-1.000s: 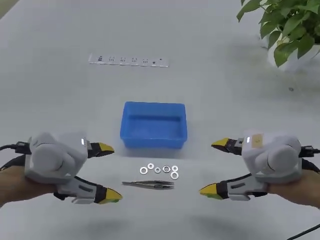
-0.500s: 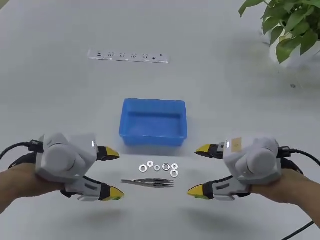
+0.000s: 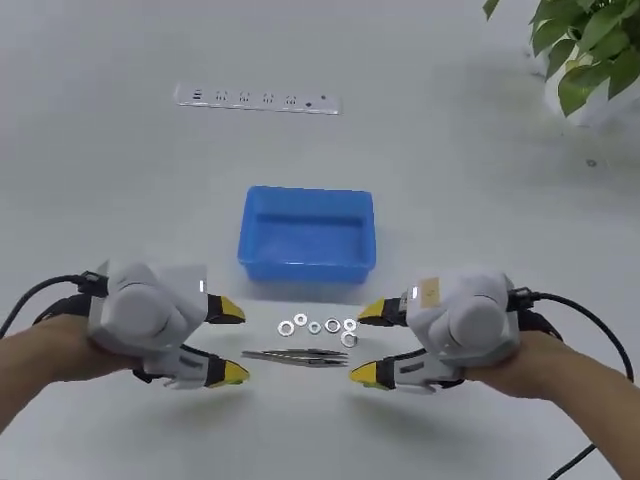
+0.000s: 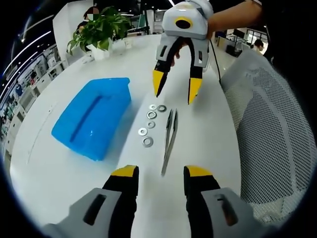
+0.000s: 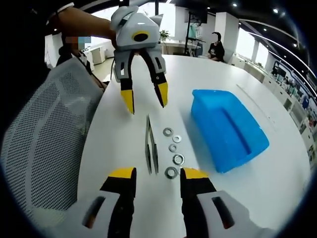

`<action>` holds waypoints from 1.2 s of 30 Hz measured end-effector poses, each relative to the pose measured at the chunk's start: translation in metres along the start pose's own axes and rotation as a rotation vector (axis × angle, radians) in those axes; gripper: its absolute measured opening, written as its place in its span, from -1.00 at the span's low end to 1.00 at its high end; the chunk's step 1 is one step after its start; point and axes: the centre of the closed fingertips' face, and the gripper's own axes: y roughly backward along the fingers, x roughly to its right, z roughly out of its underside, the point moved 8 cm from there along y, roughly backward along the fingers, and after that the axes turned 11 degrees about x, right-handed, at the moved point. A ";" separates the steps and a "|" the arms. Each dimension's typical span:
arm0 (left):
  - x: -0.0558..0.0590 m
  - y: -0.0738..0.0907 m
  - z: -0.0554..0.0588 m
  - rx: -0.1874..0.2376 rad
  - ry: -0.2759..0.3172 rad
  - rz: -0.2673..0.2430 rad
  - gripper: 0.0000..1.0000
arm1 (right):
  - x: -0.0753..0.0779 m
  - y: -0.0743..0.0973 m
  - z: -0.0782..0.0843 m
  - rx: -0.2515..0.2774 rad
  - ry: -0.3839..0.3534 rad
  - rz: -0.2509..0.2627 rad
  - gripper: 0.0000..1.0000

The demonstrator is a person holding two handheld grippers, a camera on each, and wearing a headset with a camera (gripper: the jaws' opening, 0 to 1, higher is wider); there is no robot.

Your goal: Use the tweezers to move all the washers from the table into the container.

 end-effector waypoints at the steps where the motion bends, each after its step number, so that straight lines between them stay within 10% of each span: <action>1: 0.000 -0.001 0.000 -0.003 -0.002 0.004 -0.21 | 0.000 -0.002 -0.001 -0.002 0.001 -0.007 -0.31; 36: 0.001 -0.017 0.003 -0.069 -0.074 0.093 -0.88 | -0.010 -0.039 -0.004 -0.069 0.084 -0.075 -0.76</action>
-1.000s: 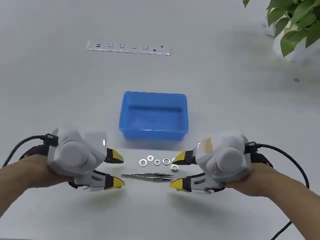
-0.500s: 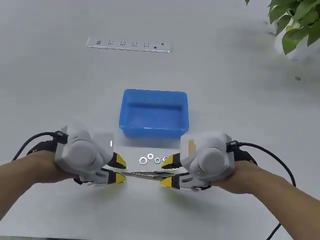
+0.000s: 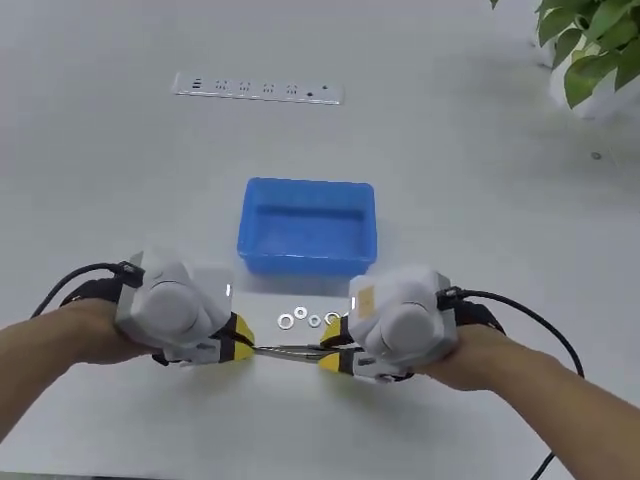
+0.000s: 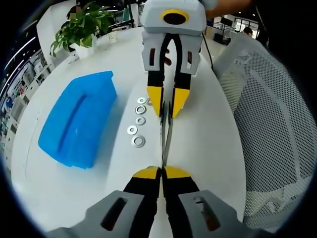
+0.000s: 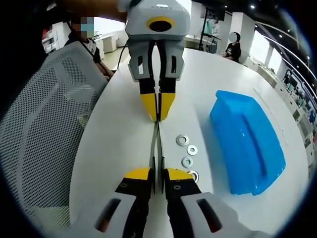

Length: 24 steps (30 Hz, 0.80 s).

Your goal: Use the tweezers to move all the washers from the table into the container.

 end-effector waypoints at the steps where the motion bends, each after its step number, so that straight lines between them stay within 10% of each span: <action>1: 0.000 0.000 0.000 -0.001 0.000 0.000 -0.88 | 0.000 0.000 0.000 0.001 -0.003 0.002 -0.76; 24: 0.005 0.022 -0.038 0.013 -0.028 0.011 -0.92 | -0.001 0.002 -0.002 0.012 0.001 -0.001 -0.75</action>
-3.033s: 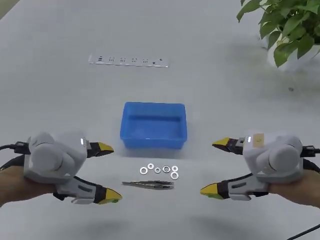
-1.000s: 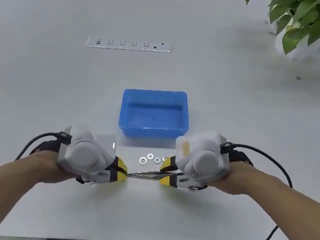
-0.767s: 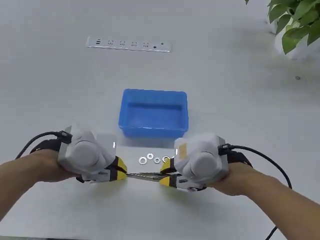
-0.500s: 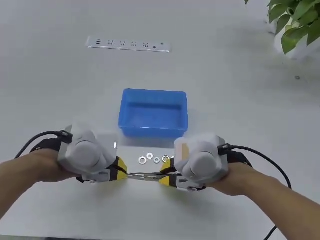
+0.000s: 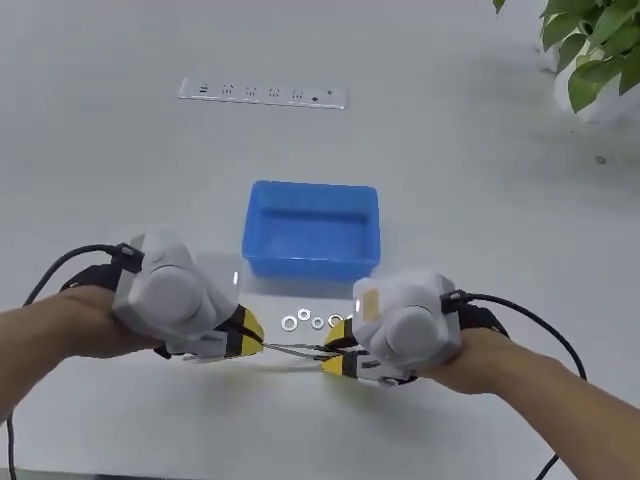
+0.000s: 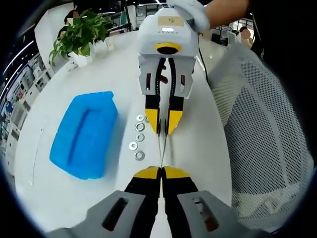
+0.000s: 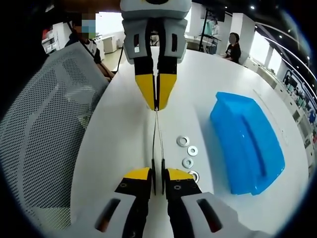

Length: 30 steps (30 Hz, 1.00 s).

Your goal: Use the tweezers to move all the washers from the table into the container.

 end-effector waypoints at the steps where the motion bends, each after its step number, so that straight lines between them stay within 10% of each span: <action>1: 0.000 0.001 -0.002 0.001 -0.003 -0.001 -0.92 | 0.000 0.000 0.000 0.001 -0.001 0.000 -0.75; 30: 0.001 0.017 -0.067 0.125 -0.085 0.003 -0.92 | 0.000 0.002 -0.018 0.081 -0.011 0.029 -0.78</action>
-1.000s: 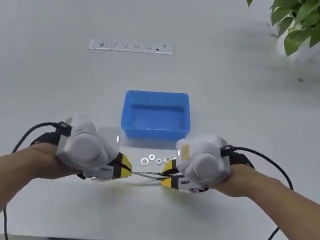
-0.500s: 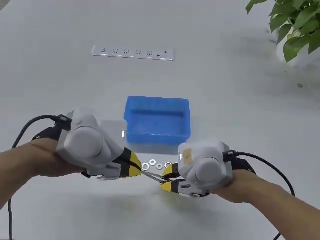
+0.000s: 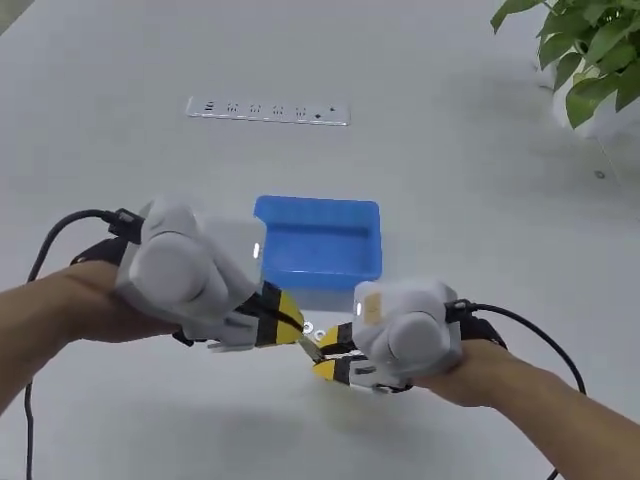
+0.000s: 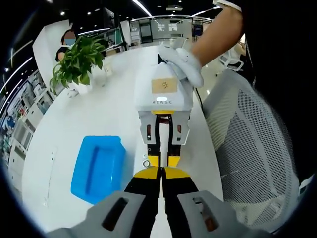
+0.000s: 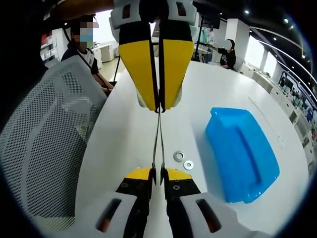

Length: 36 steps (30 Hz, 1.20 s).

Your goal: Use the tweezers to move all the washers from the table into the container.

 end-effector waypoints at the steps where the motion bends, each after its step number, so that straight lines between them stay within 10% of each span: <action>1: 0.000 -0.001 -0.001 0.001 -0.002 0.002 -0.92 | 0.000 0.000 0.000 0.001 0.000 0.000 -0.78; 19: 0.000 -0.012 -0.007 0.032 -0.015 0.034 -0.90 | -0.003 0.000 0.003 0.009 -0.012 0.002 -0.80; 36: 0.000 -0.026 0.010 0.015 0.002 0.052 -0.86 | -0.002 0.000 0.003 0.015 -0.016 0.005 -0.79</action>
